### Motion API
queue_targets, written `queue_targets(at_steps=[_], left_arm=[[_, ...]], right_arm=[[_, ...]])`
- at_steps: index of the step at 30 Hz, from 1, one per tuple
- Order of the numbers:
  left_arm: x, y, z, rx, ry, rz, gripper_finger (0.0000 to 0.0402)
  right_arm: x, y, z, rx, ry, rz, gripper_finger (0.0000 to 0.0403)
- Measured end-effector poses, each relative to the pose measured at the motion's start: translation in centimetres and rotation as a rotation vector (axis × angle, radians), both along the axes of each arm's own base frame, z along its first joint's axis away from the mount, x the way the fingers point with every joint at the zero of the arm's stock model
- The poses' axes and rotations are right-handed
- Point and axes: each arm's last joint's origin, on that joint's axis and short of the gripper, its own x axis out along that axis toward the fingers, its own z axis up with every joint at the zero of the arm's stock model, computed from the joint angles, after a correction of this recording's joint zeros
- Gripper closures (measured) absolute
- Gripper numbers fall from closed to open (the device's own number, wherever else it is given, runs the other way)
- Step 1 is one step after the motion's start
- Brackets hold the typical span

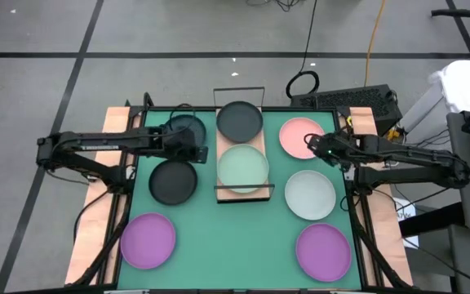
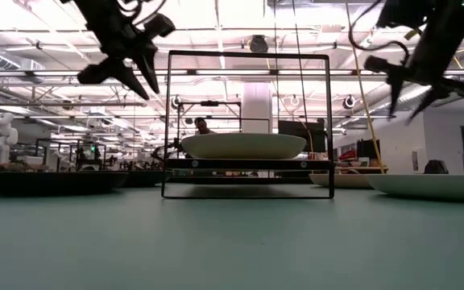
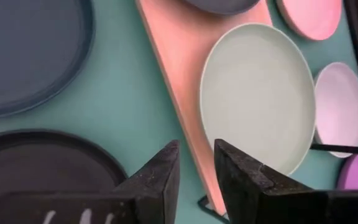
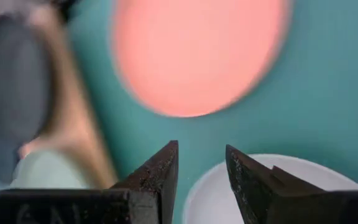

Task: Place and stack plates onto a shelf
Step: Stack the pink plate on top of the black plate on the shelf

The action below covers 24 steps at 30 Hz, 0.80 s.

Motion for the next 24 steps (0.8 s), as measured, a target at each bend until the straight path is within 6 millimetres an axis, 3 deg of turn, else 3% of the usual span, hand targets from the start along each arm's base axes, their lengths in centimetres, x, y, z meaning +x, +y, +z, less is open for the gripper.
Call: queue_targets(at_steps=[5, 17, 24], left_arm=[[-0.8, -0.3, 0.7, 0.002, -0.012, 0.009, 0.0298], [-0.9, -1.3, 0.7, 0.001, 0.003, -0.062, 0.0298], [-0.8, -2.3, 0.7, -0.014, 0.002, -0.093, 0.0298]], right_arm=[[-0.5, -0.3, -1.3, 0.033, 0.042, -0.077, 0.0276], [-0.7, -1.1, -8.0, 0.056, -0.093, -0.279, 0.0219], [-1.5, -1.4, -10.6, 0.026, -0.12, -0.381, 0.0222]])
